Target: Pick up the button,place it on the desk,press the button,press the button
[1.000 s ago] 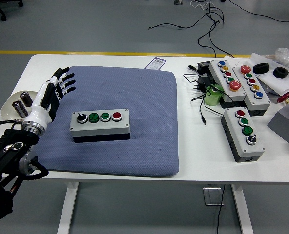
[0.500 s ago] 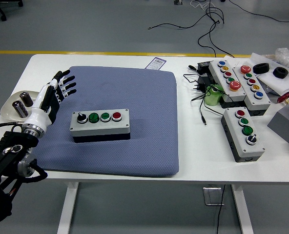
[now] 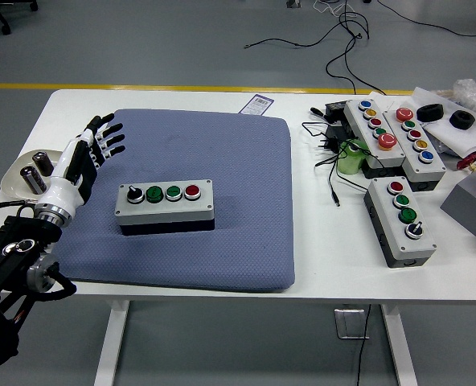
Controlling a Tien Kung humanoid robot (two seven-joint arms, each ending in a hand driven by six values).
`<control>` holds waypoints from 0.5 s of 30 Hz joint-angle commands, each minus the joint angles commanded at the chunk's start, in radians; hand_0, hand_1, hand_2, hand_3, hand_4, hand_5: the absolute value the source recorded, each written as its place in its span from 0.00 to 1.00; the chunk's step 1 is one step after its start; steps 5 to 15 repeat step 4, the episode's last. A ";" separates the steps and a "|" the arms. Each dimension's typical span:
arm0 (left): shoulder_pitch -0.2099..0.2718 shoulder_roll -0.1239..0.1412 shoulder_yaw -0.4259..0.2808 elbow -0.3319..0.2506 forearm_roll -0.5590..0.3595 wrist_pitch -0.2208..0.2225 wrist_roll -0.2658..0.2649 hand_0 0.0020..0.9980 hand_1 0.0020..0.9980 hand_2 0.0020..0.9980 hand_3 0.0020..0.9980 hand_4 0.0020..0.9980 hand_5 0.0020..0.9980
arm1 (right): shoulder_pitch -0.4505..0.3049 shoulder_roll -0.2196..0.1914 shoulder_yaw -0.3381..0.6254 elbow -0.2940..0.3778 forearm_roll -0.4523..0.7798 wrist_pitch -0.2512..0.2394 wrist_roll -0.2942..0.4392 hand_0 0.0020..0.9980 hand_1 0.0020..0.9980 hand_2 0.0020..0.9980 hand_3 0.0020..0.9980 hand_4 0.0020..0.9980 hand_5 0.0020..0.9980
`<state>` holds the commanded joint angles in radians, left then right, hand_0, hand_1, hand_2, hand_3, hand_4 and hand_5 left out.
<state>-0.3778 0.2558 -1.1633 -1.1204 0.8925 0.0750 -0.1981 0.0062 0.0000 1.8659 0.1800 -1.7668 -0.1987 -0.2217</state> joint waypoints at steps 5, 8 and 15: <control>0.000 0.006 -0.002 -0.007 0.008 -0.016 0.009 0.78 0.83 0.85 0.90 0.60 1.00 | 0.000 0.000 0.001 0.000 -0.003 0.001 0.001 0.56 0.69 0.73 0.64 0.33 0.15; 0.000 0.006 -0.002 -0.007 0.008 -0.016 0.009 0.78 0.83 0.85 0.90 0.60 1.00 | 0.000 0.000 0.001 0.000 -0.003 0.001 0.001 0.56 0.69 0.73 0.64 0.33 0.15; 0.000 0.006 -0.002 -0.007 0.008 -0.016 0.009 0.78 0.83 0.85 0.90 0.60 1.00 | 0.000 0.000 0.001 0.000 -0.003 0.001 0.001 0.56 0.69 0.73 0.64 0.33 0.15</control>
